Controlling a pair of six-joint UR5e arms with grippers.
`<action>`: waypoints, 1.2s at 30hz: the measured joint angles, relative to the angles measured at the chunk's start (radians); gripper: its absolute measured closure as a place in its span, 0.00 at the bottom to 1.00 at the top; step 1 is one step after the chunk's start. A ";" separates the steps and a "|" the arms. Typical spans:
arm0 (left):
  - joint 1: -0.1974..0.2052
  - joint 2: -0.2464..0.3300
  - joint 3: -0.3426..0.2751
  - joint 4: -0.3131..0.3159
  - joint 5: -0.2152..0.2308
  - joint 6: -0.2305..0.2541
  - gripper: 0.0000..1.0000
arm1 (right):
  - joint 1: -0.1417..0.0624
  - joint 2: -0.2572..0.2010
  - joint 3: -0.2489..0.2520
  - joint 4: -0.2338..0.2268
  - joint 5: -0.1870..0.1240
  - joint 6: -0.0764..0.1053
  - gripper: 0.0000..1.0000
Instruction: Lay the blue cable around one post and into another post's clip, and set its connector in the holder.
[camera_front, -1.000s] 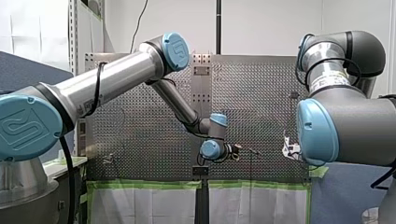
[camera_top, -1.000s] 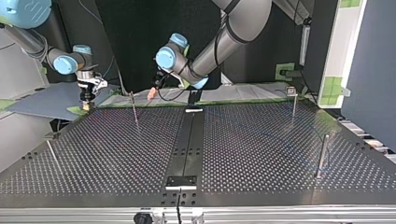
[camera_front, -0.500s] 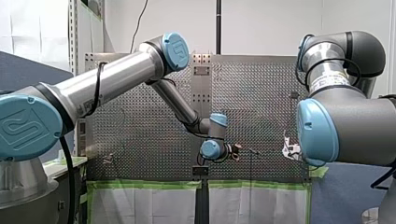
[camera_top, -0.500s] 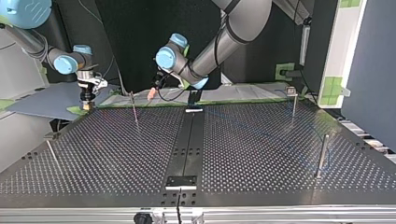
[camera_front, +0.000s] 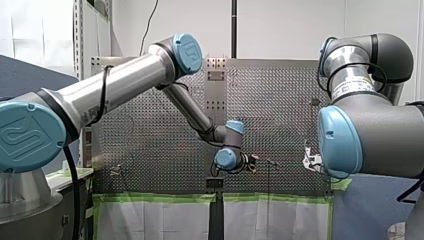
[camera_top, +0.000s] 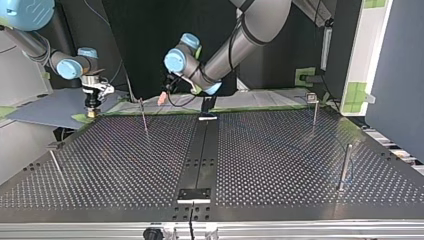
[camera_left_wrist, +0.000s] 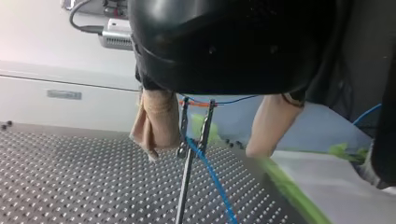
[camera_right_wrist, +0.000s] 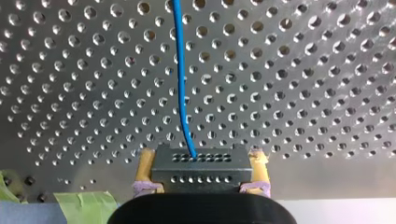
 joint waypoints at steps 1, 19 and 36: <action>-0.002 0.002 -0.001 -0.009 -0.002 0.004 0.00 | -0.002 0.000 0.000 0.001 0.002 -0.003 1.00; -0.002 0.114 -0.132 0.033 -0.045 -0.022 0.00 | -0.002 -0.007 0.000 0.023 0.013 -0.047 1.00; 0.005 0.260 -0.307 0.134 -0.217 -0.139 0.00 | 0.002 -0.006 0.000 0.025 0.010 -0.008 1.00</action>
